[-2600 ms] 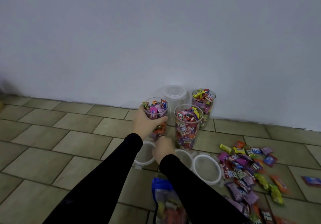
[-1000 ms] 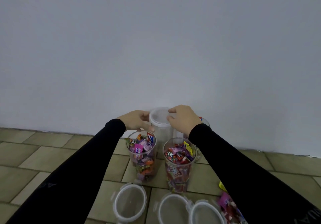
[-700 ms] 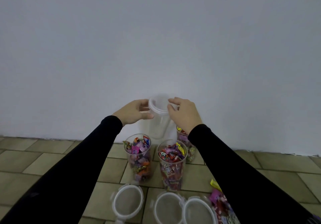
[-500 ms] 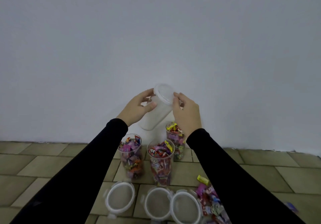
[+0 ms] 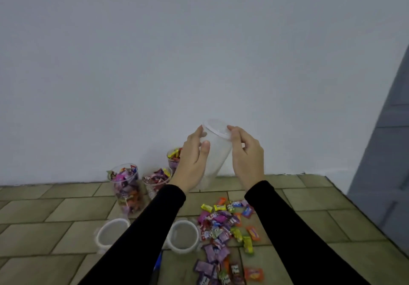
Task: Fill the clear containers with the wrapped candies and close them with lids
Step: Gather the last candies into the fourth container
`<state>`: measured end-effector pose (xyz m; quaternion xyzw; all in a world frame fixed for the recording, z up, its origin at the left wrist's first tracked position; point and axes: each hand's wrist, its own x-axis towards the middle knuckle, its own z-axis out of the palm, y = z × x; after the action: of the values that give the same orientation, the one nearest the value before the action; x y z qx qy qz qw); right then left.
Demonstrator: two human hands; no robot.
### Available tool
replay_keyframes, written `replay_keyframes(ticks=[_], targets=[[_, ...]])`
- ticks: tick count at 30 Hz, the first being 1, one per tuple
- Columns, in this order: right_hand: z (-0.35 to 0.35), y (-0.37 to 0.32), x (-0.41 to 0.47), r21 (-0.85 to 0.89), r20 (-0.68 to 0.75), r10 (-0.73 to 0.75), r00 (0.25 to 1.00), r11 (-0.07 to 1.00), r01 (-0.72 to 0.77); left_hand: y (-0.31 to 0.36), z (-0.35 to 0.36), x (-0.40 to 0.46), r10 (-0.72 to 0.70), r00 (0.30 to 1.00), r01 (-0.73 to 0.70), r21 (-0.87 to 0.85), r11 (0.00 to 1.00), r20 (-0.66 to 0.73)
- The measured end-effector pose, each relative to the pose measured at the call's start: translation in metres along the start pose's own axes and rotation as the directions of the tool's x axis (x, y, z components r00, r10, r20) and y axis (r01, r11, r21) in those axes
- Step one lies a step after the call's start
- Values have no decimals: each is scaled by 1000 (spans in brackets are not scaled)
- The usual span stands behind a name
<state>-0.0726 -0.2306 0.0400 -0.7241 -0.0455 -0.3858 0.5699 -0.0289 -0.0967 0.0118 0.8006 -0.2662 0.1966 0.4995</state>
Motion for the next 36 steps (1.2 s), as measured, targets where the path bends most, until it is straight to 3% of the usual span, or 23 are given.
replay_keyframes(ticks=[4,10,15,26,32,36], targets=[[-52,13,-15,-102,46,135,990,986,-130,23,43,-27,-108,980,112,-10,994,166],[-121,24,-43,-163,117,190,975,972,-170,46,106,-75,-210,969,229,-155,961,133],[-159,37,-60,-245,178,290,940,938,-243,59,146,-115,-329,937,349,-355,867,119],[-199,46,-73,-535,364,431,826,823,-194,67,196,-156,-319,947,320,-217,922,41],[-201,50,-73,-539,383,448,808,819,-198,61,195,-159,-358,924,380,-243,892,133],[-199,48,-64,-472,403,487,775,836,-279,59,192,-159,-383,899,429,-247,869,211]])
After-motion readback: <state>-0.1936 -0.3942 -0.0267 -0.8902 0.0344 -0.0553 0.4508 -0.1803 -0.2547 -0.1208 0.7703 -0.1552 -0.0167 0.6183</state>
